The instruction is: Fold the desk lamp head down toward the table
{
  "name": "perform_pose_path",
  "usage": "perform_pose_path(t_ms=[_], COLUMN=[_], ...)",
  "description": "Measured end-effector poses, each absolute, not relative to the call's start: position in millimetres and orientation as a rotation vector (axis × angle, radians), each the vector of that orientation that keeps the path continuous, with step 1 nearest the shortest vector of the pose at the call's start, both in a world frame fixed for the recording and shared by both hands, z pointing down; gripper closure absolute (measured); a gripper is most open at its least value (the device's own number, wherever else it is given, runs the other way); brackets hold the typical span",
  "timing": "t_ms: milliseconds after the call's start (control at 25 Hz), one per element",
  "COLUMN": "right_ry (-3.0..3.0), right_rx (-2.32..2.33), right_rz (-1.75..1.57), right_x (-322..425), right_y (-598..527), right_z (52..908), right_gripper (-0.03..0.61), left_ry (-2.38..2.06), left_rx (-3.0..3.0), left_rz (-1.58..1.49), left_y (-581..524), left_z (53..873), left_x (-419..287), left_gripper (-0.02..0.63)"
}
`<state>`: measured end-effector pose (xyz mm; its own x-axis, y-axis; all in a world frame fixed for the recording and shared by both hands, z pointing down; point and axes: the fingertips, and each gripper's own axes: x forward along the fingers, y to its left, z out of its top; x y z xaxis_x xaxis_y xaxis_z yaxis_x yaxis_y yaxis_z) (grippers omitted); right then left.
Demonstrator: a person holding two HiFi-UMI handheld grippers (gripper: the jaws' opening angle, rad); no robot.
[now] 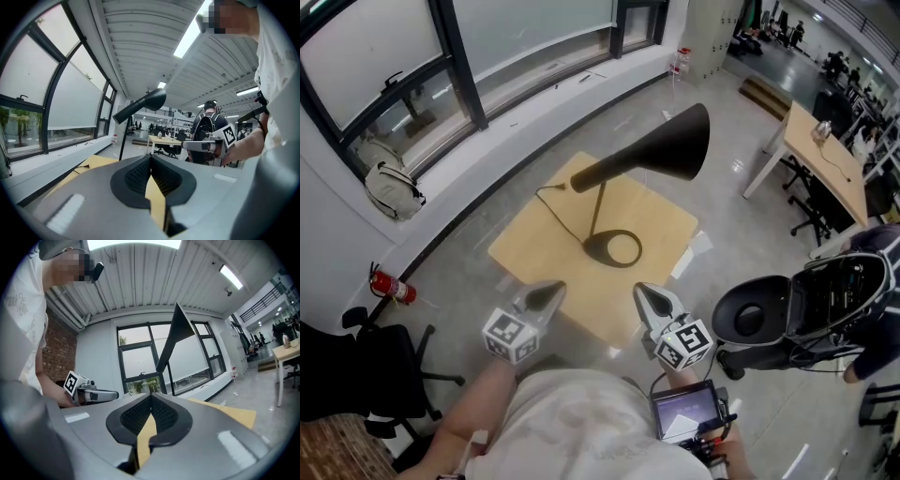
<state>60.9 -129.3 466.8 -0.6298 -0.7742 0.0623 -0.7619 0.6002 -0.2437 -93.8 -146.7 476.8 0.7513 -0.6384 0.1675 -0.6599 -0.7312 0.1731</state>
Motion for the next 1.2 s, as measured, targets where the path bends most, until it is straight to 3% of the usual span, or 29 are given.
perform_pose_path(t_ms=[1200], right_ry=[2.648], right_rx=[-1.571], right_rz=[-0.243], right_x=[105.4], right_y=[-200.1], right_z=[425.1], right_gripper=[0.566], left_ry=[-0.843], left_rx=[2.838], left_rz=[0.108], left_y=[-235.3], left_z=[445.2], left_x=[-76.0], left_gripper=[0.612])
